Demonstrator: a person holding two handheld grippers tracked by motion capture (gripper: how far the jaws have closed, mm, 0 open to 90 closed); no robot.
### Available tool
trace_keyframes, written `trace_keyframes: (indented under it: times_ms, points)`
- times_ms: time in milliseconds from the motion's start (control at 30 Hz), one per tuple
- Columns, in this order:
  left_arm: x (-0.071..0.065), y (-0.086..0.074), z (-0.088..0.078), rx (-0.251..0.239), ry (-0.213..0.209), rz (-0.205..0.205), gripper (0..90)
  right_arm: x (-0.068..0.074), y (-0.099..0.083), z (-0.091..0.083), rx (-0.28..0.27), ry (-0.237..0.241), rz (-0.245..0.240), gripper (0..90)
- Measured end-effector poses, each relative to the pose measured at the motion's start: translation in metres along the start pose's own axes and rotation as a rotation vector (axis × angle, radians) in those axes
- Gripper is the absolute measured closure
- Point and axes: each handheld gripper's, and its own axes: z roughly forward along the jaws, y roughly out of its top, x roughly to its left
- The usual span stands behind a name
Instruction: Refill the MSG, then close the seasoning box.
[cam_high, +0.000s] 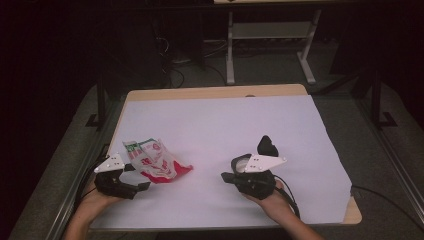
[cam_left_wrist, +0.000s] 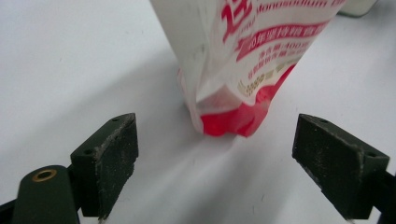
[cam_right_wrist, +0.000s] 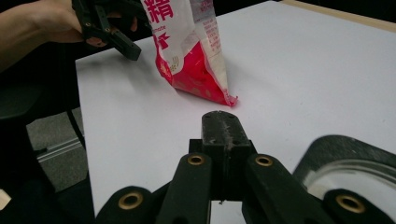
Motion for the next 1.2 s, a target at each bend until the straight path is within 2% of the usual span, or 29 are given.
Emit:
trace_keyframes:
  times_ms: [267,400,767,1000,1133,1200]
  points:
    - [-0.003,-0.004,0.001,-0.005,0.014,-0.007,14.1,-0.007,-0.006,-0.024,-0.015,0.002,0.021,90.0]
    - [-0.003,-0.006,0.002,-0.003,0.013,-0.004,14.1,-0.012,-0.011,-0.037,-0.015,-0.013,0.015,90.0]
    - [-0.002,-0.007,0.003,-0.007,0.012,-0.024,14.4,-0.023,-0.032,-0.074,-0.017,-0.045,0.053,90.0]
    - [-0.001,-0.007,0.002,-0.012,0.013,-0.024,14.3,-0.033,-0.043,-0.092,-0.013,-0.097,0.056,90.0]
    - [0.000,-0.007,0.002,-0.007,0.014,-0.025,14.3,-0.040,-0.044,-0.099,-0.025,-0.108,0.055,90.0]
    - [0.000,-0.008,0.002,-0.009,0.015,-0.033,14.3,-0.049,-0.047,-0.106,-0.027,-0.135,0.070,90.0]
